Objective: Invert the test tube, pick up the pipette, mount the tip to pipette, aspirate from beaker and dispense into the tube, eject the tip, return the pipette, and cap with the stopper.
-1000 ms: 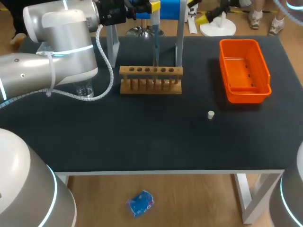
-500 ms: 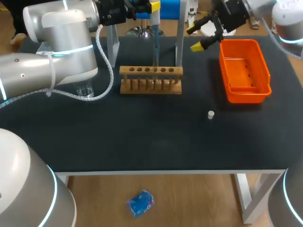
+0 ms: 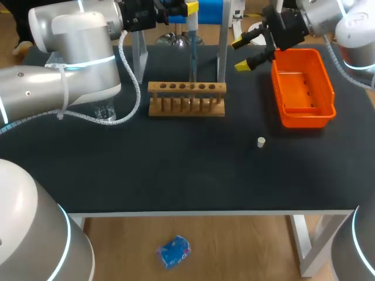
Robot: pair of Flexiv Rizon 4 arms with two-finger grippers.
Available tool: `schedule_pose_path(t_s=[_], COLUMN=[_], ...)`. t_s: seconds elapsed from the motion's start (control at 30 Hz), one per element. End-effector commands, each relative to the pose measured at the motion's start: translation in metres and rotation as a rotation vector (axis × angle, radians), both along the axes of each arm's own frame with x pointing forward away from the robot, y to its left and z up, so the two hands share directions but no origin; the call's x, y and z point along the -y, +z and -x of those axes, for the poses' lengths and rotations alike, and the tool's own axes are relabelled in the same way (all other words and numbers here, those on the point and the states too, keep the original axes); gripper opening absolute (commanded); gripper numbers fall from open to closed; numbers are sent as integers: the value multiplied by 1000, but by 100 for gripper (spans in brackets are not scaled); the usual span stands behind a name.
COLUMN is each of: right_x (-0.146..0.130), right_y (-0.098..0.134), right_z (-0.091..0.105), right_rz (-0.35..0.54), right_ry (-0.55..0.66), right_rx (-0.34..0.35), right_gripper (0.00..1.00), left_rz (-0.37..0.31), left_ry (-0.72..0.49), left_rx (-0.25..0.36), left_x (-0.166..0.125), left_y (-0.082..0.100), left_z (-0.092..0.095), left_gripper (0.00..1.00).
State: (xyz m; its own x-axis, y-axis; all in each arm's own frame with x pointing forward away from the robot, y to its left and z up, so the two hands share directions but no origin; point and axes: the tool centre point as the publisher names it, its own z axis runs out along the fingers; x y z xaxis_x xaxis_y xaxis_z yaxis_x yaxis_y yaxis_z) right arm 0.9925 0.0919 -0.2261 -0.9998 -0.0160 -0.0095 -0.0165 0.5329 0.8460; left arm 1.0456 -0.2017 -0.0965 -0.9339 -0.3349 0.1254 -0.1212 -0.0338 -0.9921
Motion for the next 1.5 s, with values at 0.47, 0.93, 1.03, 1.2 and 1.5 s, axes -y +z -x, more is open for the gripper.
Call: schedule_pose_path(t_s=[0.47,0.93,1.03,1.2,1.5], right_x=[1,1,1,1,1], right_y=[0,0,0,0,0], right_z=[1,1,1,1,1], right_rz=[1,1,1,1,1], right_ry=[-1,-1,-1,-1,-1], right_rx=[1,1,1,1,1], right_gripper=[100,100,100,100,100], left_rz=[1,2,-8,-29,-41], left_ry=[3,-16,-24,-31,-31], left_rx=[0,40,49,57,66], left_x=[1,2,3,3,2], left_y=[0,5,6,8,15], left_z=[1,3,5,6,8], left_gripper=[0,0,0,0,0])
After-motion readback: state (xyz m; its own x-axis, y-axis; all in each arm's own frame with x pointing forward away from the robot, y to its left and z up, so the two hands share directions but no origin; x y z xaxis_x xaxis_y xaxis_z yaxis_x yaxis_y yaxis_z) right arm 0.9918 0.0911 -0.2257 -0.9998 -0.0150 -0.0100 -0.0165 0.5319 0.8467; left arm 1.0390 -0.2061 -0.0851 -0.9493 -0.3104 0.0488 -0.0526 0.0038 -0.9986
